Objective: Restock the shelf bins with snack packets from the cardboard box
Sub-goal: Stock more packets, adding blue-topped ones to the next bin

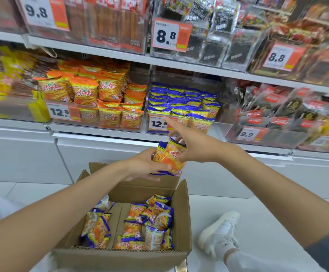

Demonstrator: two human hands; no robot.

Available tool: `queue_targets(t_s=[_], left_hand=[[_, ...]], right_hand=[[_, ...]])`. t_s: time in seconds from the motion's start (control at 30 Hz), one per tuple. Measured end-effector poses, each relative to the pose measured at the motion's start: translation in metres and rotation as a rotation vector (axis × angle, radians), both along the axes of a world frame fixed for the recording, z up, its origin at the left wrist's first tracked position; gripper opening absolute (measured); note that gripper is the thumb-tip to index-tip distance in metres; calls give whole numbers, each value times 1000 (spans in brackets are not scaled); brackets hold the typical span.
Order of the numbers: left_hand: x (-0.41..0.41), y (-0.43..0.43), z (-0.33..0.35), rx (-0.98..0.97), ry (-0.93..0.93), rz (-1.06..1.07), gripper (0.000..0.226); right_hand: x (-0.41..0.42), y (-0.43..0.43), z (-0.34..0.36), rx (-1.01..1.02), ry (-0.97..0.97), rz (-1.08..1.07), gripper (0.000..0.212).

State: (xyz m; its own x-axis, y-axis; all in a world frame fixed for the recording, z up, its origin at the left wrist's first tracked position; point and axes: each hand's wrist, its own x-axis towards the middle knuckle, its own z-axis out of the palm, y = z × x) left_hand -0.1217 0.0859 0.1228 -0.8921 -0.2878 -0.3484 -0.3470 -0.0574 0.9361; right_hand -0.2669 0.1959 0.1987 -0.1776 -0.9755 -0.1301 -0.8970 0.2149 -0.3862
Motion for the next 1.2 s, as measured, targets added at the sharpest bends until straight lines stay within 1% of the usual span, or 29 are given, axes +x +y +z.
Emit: queue_targets(t_s=[0.17,0.27,0.3,0.33,0.4,0.43,0.47,0.53,0.57,0.63,0.67,0.7,0.77,0.8,0.9,0.93,1.03,1.13,1.2], left_hand=[[-23,-8,9,-66,54,-22,62],[-47,-20,20,-141,58,-106,88],[-57,-22,25,-175,54,-139,93],[-68,-25,31,-206,55,-163,94],[-93,-29,43,-229,95,-191,90],[-106,-31,48,-224,120,-195,90],[-119,-34,53,-219,139,-193,92],[-146,-41,62,-225,181,-174,94],[-160,-44,66,-227,208,-156,92],[-189,-52,72,-231,260,-128,86],[-202,-58,73,-274,276,-128,87],[-213,-64,73,-356,281,-133,92],[-232,-80,64,-573,247,-156,96],[-239,-87,58,-672,217,-171,89],[-254,-101,36,-974,100,-227,48],[-257,-103,32,-1034,55,-244,41],[-260,-107,27,-1128,6,-263,36],[-257,-110,21,-1196,34,-272,35],[-256,-110,16,-1230,51,-265,37]], right_hand=[[-26,12,-9,-18,-214,-64,103],[-46,13,-7,3,-275,-102,104],[-53,13,-3,6,-261,-106,102],[-60,12,2,8,-235,-101,96],[-78,9,15,11,-197,-94,69],[-89,7,22,19,-182,-114,60],[-99,6,30,21,-164,-138,56],[-123,1,43,2,-48,-181,54],[-133,-2,49,-12,17,-201,54],[-152,-9,60,-38,76,-237,54],[-162,-13,64,-42,111,-249,55],[-172,-17,66,-41,163,-255,57],[-194,-28,68,-21,281,-274,62],[-204,-33,67,12,330,-278,64],[-226,-48,57,167,463,-266,70],[-230,-52,53,207,501,-261,71],[-243,-70,43,330,538,-243,72],[-253,-85,36,474,501,-219,71],[-259,-88,31,522,473,-209,74]])
